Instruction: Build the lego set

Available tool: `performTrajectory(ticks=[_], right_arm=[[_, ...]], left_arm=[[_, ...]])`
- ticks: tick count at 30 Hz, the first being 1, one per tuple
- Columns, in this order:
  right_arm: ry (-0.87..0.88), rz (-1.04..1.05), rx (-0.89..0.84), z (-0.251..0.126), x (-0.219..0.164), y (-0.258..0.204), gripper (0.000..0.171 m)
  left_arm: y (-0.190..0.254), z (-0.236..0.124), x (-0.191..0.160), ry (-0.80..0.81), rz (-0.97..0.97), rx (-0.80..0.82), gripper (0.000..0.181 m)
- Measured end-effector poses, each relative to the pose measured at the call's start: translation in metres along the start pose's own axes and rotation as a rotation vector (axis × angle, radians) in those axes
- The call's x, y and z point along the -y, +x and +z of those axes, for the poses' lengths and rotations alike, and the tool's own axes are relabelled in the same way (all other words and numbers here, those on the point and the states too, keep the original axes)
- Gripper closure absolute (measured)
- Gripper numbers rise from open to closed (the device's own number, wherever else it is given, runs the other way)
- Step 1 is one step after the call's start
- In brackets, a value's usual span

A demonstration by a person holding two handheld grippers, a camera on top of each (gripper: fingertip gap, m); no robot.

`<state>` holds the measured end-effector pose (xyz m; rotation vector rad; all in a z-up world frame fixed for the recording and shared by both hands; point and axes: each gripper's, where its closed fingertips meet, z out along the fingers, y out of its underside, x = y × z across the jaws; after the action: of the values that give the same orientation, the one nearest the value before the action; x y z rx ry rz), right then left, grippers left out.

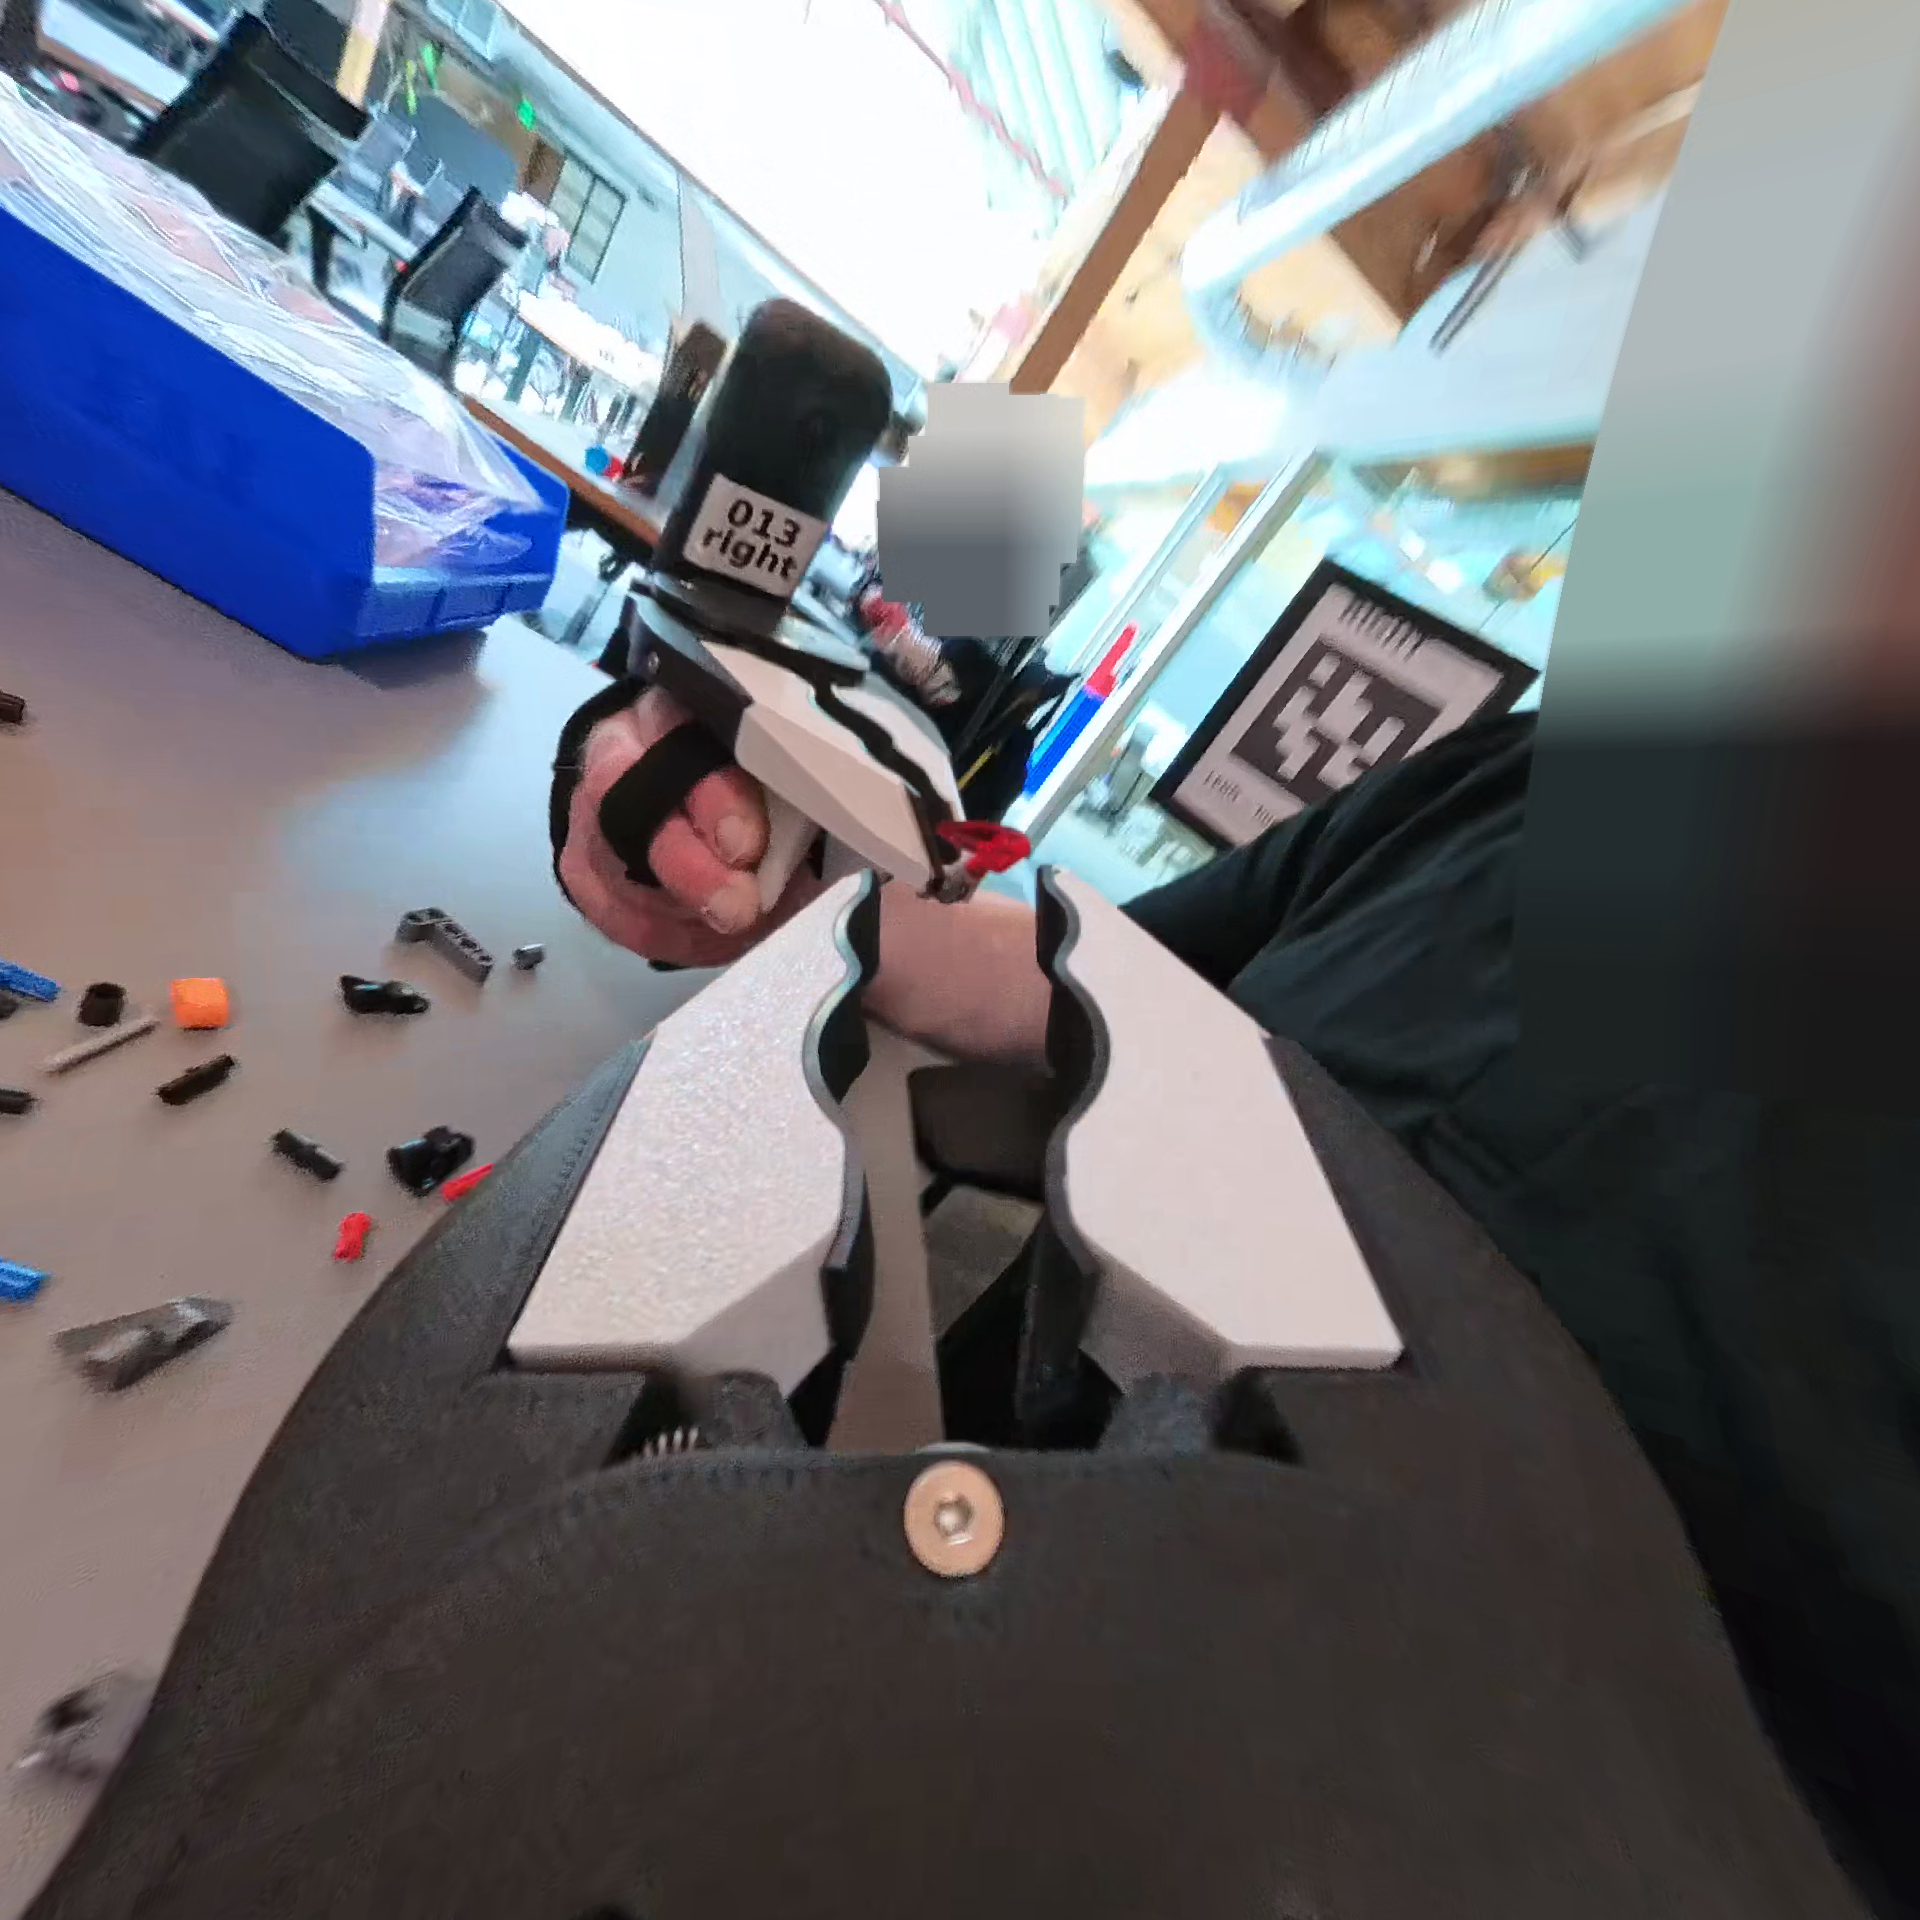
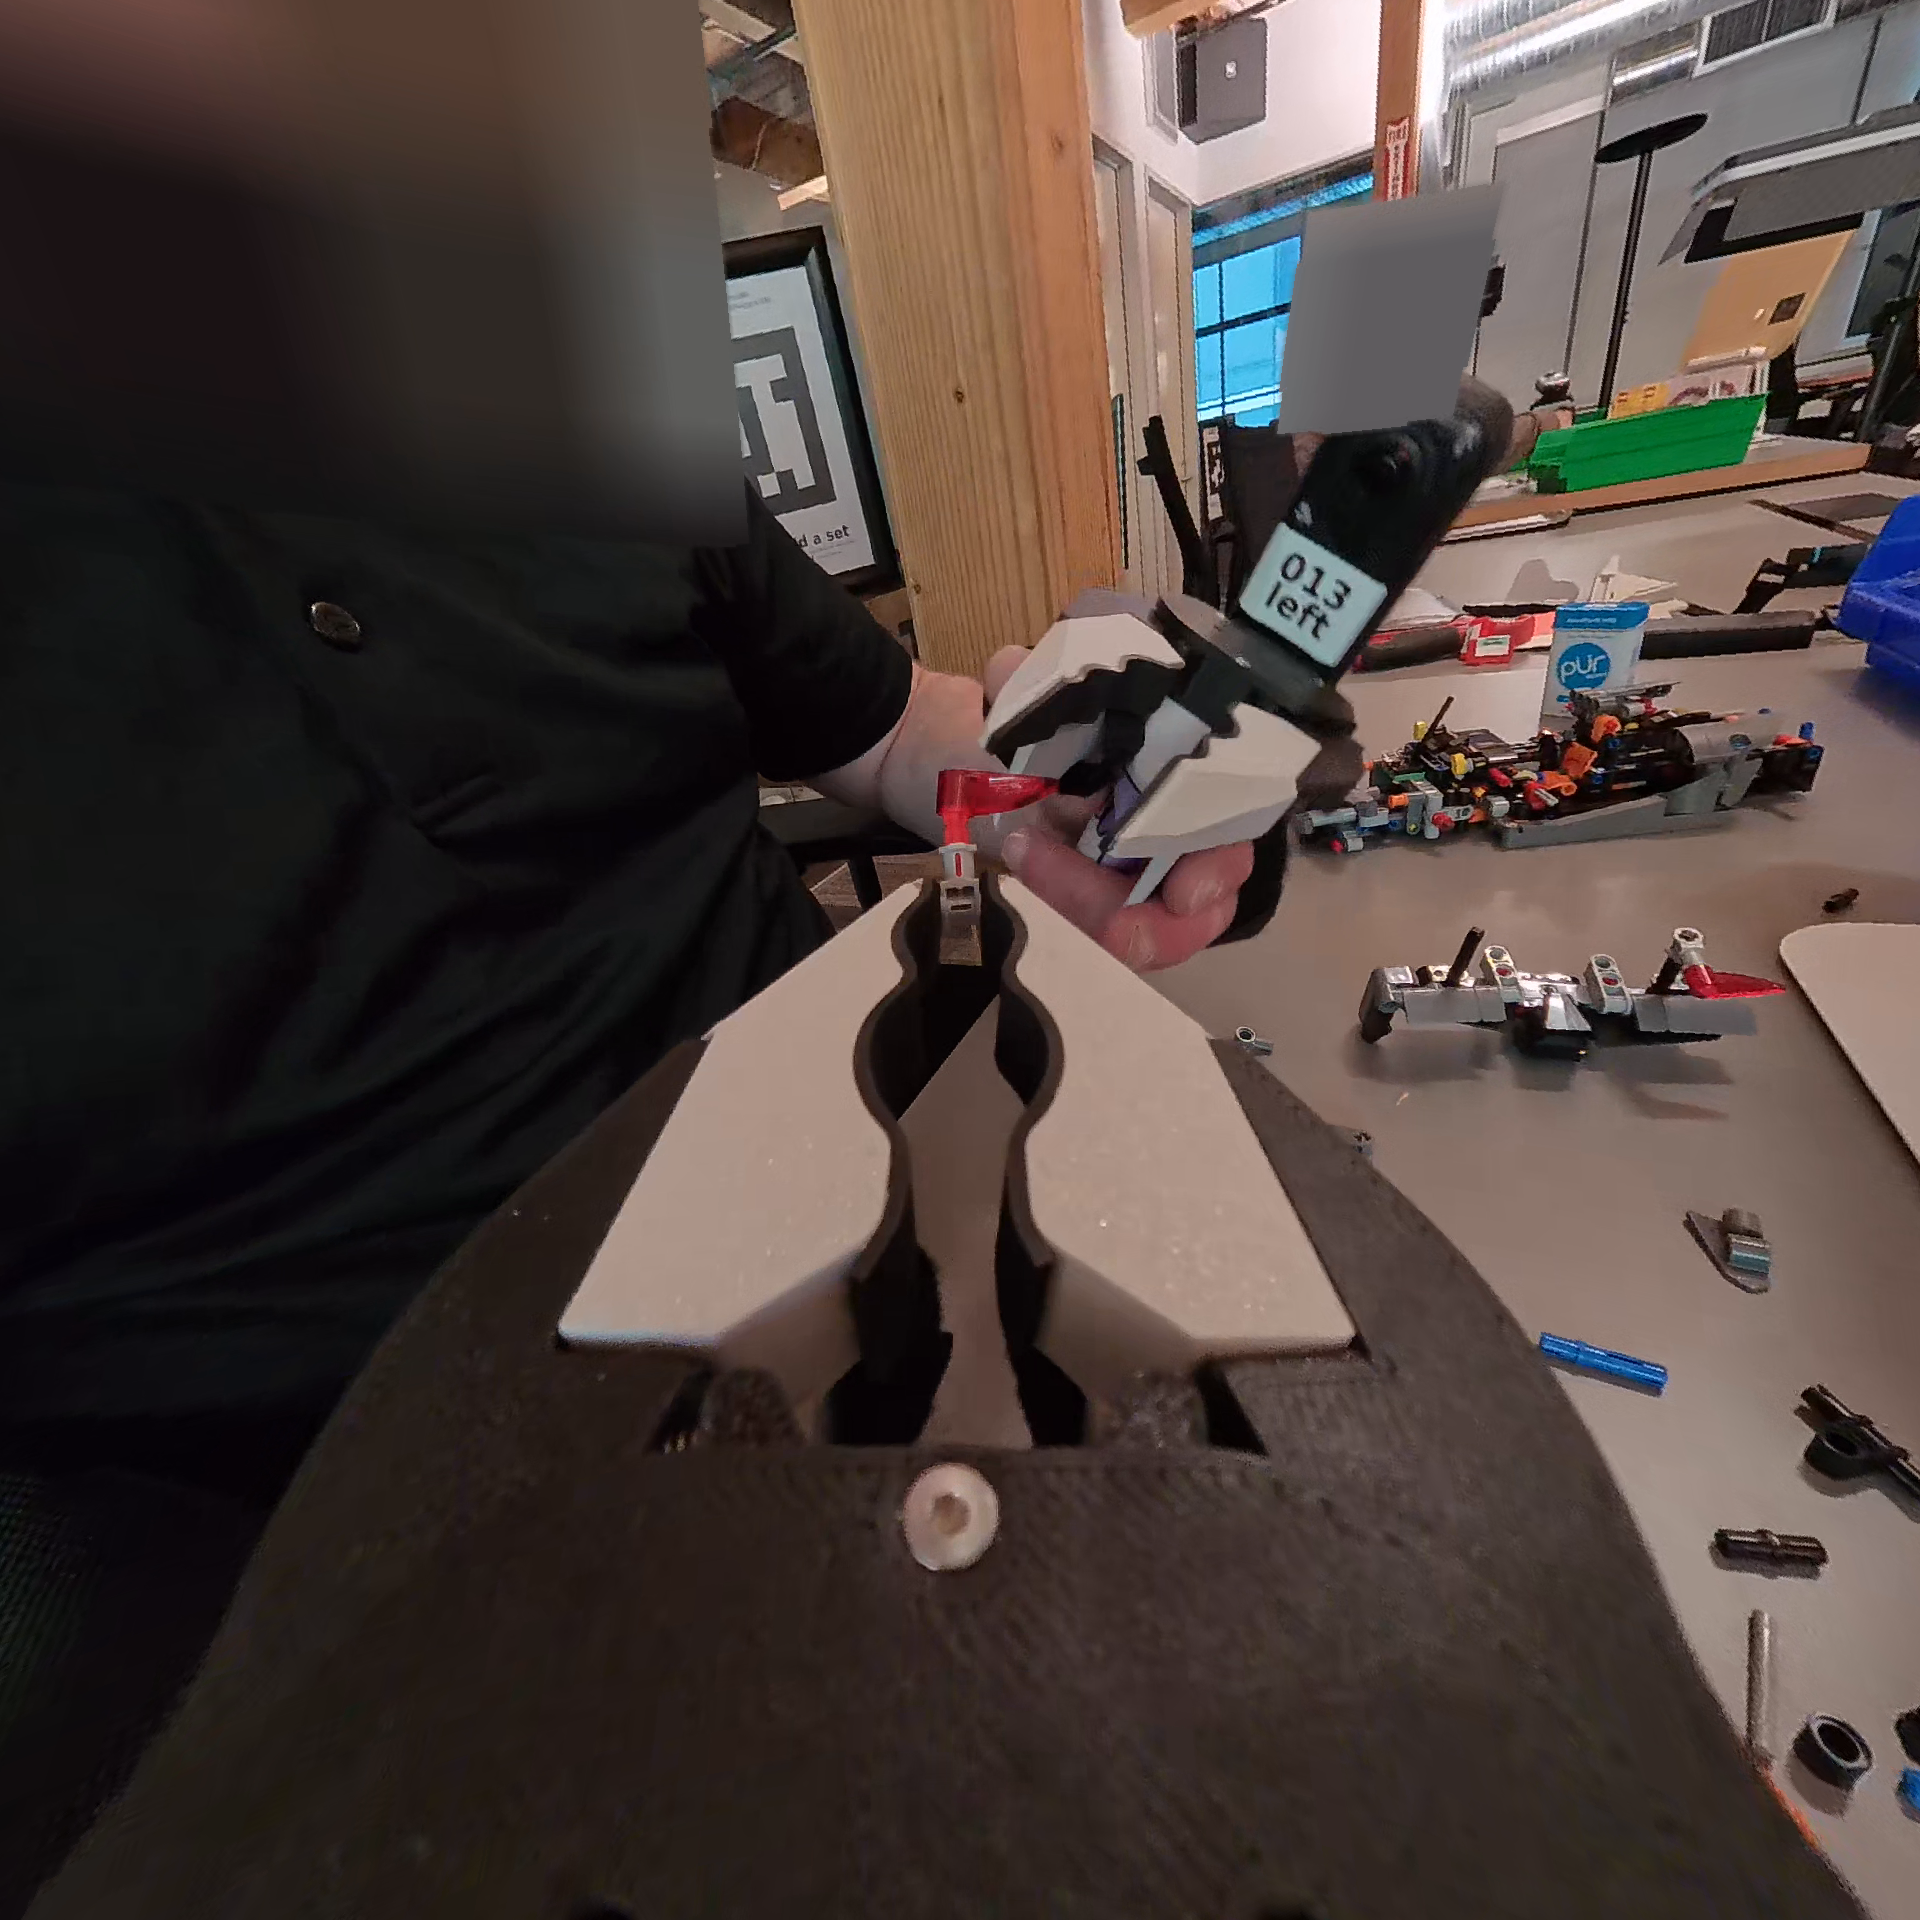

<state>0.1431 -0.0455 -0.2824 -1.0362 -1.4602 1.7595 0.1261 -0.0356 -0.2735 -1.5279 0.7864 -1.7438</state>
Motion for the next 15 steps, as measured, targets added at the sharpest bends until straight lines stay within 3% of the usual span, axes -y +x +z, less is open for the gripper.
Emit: performTrajectory(ticks=[7,15], right_arm=[[-0.009,-0.008,-0.010,0.0001,-0.0027,0.0016,0.167],[-0.021,0.007,0.005,0.0039,-0.0083,0.0016,0.167]], left_arm=[[-0.0011,0.0055,-0.0002,0.128,-0.207,-0.106,0.152],[-0.0032,0.0001,-0.0075,0.218,-0.311,-0.119,0.154]])
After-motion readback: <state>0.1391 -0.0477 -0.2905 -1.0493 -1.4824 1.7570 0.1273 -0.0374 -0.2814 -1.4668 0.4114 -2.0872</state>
